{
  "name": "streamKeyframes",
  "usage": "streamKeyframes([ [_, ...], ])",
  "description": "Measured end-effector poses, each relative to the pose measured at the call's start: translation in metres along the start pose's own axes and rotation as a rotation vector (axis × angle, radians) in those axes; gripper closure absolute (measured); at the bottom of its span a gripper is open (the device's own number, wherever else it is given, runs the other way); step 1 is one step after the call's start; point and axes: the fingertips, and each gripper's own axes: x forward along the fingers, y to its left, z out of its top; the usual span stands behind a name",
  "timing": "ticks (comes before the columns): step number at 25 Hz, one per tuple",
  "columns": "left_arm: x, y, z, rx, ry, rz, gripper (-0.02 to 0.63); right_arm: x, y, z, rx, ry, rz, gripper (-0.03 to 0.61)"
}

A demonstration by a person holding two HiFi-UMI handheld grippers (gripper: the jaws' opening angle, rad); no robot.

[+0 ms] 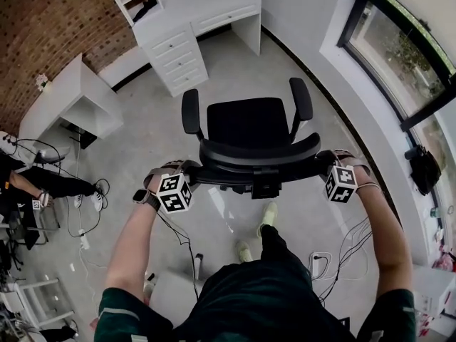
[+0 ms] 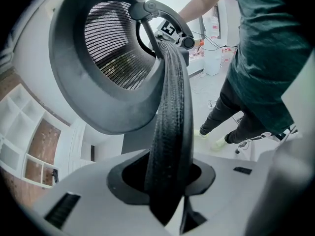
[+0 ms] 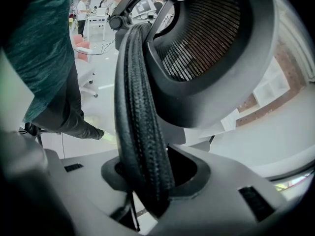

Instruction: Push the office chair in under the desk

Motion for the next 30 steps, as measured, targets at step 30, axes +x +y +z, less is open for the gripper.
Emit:
streamKeyframes([
  [30, 0.076, 0.202, 0.021, -0.079, 0.036, 0.040, 0.479, 0.087, -0.210, -0.050, -0.046, -0.040, 0.009, 0.445],
])
